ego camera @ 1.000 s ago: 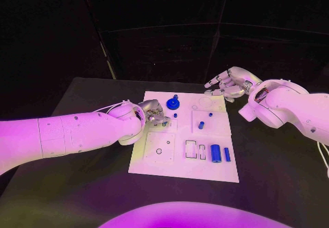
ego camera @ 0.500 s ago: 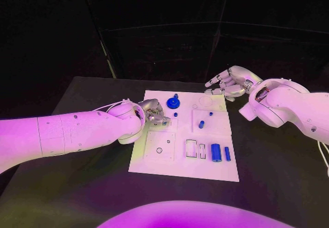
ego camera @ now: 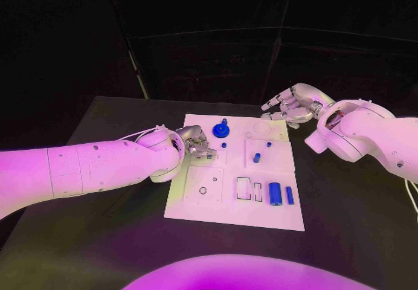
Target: Assemble the parts on the task board
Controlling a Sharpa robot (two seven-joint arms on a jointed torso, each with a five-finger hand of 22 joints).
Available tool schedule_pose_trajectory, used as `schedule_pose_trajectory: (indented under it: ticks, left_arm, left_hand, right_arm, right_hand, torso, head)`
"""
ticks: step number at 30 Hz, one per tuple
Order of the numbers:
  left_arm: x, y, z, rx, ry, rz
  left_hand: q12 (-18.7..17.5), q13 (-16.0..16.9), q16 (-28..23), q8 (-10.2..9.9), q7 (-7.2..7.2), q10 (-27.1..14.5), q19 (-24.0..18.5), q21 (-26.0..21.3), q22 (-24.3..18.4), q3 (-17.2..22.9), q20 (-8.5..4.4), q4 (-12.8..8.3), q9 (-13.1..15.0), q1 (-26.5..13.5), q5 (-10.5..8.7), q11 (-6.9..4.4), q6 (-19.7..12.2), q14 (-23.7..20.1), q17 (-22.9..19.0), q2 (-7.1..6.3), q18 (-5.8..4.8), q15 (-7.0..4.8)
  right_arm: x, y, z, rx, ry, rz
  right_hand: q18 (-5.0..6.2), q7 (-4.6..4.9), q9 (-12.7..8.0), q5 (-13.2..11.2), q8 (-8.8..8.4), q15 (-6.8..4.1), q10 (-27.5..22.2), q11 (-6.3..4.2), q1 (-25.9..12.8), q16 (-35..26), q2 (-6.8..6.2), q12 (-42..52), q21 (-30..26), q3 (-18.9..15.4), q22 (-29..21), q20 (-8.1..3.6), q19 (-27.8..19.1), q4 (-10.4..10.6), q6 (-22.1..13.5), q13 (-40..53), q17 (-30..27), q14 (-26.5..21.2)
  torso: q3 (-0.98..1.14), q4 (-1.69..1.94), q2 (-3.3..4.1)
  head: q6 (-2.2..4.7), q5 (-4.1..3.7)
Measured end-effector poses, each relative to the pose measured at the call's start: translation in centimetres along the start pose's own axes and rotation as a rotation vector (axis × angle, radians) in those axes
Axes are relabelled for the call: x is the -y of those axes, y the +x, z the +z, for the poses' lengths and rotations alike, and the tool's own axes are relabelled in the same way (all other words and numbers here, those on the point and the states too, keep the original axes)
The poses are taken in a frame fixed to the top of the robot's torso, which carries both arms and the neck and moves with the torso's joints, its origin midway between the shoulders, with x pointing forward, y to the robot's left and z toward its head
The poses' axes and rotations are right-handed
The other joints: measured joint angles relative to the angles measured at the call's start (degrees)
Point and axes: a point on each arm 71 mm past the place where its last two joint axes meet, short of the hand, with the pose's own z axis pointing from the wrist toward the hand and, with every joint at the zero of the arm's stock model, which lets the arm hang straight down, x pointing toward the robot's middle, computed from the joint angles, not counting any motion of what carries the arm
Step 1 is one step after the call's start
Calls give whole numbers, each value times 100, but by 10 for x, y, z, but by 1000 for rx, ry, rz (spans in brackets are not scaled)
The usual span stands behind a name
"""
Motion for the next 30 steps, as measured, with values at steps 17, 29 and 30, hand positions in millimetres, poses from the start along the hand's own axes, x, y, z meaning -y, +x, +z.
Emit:
schedule_pose_trajectory:
  ticks: [17, 29, 30]
  left_arm:
    - [-1, 1, -2, -8, -2, -5]
    - [-1, 1, -2, -10, -7, -10]
    - [-1, 1, -2, -10, -8, -11]
  left_hand:
    - [61, 47, 0, 48, 6, 40, 19, 0, -1, 6, -18, -7, 48, -2, 0, -22, 36, 16, 0, 1, 0, -16]
    - [61, 59, 0, 46, 9, 41, 19, 0, -1, 7, -18, -8, 27, -4, -4, -21, 49, 15, -1, 1, -1, -15]
    - [61, 60, 0, 46, 9, 40, 19, 0, -1, 7, -18, -8, 27, -5, -5, -20, 49, 15, -1, 1, -1, -14]
  right_arm:
    - [0, 0, 0, -2, 0, 0]
    - [0, 0, 1, -2, 1, 0]
    - [1, 0, 1, -2, 2, 0]
  right_hand:
    - [0, 0, 0, 0, 19, 0, 0, 0, 0, 0, 0, 0, -25, -27, -15, 0, 0, 27, 0, 0, -1, 0]
    - [1, 0, 0, 0, 19, 0, 0, 0, 0, 0, 0, 0, -25, -27, -15, 0, 0, 27, 0, 0, -2, 0]
    - [0, 0, 0, 0, 19, 0, 0, 0, 0, 0, 0, 0, -26, -27, -15, 0, 0, 27, 0, 0, -1, 0]
  torso:
    - [-1, -8, 0]
    - [1, -7, -1]
    - [2, -7, -1]
  head:
    - [-12, 8]
    - [-8, 25]
    - [-7, 26]
